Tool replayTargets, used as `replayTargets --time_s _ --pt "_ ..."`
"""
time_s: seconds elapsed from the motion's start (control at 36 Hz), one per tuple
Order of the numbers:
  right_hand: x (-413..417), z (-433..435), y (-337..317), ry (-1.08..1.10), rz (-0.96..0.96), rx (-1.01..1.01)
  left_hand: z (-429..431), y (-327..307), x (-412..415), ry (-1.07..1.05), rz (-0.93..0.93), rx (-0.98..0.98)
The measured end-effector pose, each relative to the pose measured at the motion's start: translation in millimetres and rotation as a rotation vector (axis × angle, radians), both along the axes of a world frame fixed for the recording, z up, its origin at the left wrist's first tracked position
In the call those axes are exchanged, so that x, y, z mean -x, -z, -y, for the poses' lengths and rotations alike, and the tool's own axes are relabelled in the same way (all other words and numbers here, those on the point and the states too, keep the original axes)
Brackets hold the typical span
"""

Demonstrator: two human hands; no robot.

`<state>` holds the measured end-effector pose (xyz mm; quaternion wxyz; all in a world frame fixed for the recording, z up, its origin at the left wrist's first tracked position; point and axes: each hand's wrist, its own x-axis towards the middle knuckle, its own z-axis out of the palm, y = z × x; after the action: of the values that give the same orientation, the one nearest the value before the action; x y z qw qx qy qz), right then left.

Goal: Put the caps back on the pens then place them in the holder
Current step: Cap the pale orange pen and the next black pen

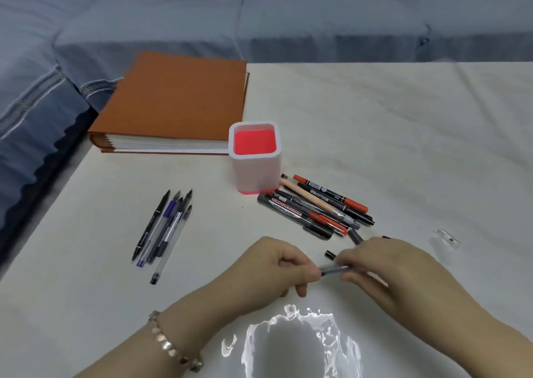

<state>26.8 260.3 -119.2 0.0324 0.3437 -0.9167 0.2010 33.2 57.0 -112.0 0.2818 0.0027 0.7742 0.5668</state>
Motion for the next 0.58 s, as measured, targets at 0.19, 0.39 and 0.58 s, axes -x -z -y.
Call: replayTargets --time_s 0.19,0.39,0.58 --pt "27 17 13 0.328 0.029 0.149 38 30 -4 -0.437 -0.295 0.253" --pt "58 39 32 0.523 0.094 0.101 102 41 -15 -0.495 -0.487 0.853" --pt "57 48 40 0.583 0.093 0.027 115 50 -14 -0.458 -0.411 1.010"
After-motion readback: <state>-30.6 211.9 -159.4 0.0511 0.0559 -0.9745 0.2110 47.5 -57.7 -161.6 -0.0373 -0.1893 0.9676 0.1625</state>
